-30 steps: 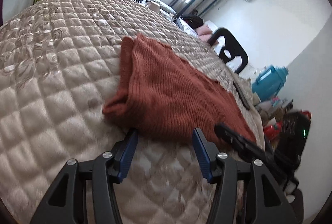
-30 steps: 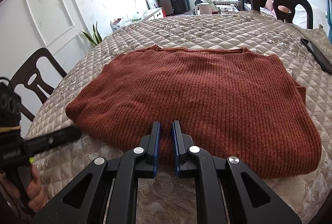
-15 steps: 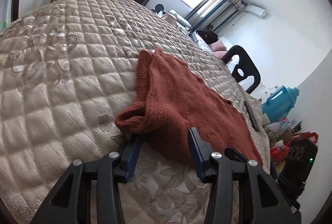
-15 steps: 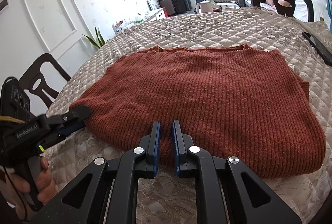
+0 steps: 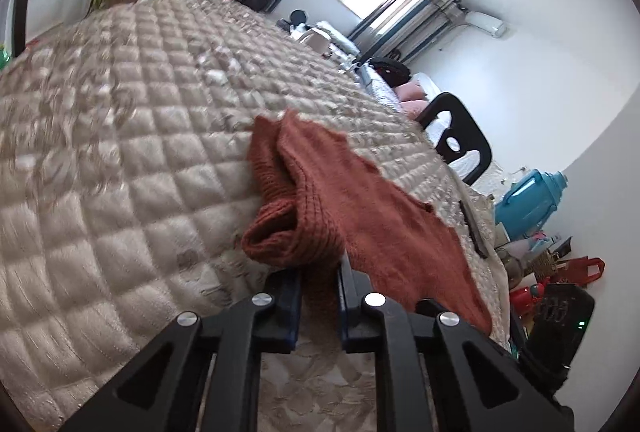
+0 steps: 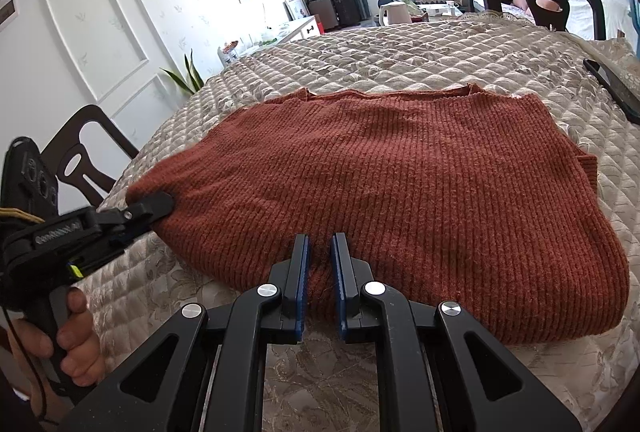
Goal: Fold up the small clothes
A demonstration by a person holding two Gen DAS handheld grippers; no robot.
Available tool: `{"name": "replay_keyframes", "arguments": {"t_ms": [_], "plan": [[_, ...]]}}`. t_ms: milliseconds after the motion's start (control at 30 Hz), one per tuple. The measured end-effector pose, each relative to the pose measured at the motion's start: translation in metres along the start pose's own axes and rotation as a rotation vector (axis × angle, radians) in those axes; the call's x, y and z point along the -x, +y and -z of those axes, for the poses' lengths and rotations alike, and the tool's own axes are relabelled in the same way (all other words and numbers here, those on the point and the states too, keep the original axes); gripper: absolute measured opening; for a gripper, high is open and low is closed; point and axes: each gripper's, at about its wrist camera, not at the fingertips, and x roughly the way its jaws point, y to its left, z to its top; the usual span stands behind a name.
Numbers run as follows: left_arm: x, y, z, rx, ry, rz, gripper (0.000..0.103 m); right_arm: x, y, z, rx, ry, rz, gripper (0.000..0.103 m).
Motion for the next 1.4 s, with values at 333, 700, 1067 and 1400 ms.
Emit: {"name": "replay_keyframes", "arguments": {"t_ms": [333,700,1067,1400], "plan": [[0.001,-0.066,-0.025,-0.156,0.001,0.094,0.01,0.032,-0.025,0.006,-0.11,-0.053,-0.013,0.011],[-0.068,-0.18,0.0,-0.393,0.146,0.205,0.009,0.095,-0.081,0.022,-0.25,-0.177,0.06,0.011],[-0.105,-0.179,0.059,-0.444,0.346,0.243,0.016,0.117,-0.127,0.037,-0.354,-0.207,0.082,0.011],[-0.055,-0.161,0.016,-0.456,0.153,0.222,0.04,0.102,-0.128,0.008,-0.371,-0.225,-0.125,0.051]]}}
